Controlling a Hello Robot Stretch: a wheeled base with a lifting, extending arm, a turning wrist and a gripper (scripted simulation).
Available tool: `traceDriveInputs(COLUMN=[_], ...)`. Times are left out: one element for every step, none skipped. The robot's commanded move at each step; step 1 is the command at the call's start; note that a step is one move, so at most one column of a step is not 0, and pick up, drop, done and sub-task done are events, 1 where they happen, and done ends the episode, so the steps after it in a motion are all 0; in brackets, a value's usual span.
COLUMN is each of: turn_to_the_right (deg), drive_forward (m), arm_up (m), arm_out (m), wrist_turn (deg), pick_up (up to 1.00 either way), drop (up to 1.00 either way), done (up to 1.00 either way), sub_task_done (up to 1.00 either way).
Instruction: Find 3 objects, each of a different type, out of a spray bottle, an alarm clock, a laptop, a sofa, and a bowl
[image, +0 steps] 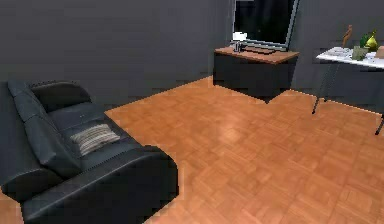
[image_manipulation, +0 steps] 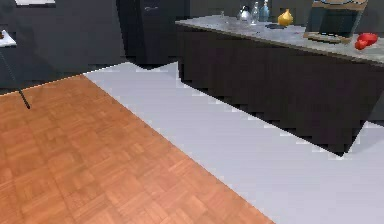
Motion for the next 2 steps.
traceDriveInputs(turn_to_the_right=[18.0,0.0], drive_forward=[0.00,0.35], arm_up=[0.00,0.00], arm_out=[0.00,0.00], wrist_turn=[0.0,0.0], pick_up=[0.00,0.00], drop=[0.00,0.00], done=[0.00,0.00], sub_task_done=[0.00,0.00])
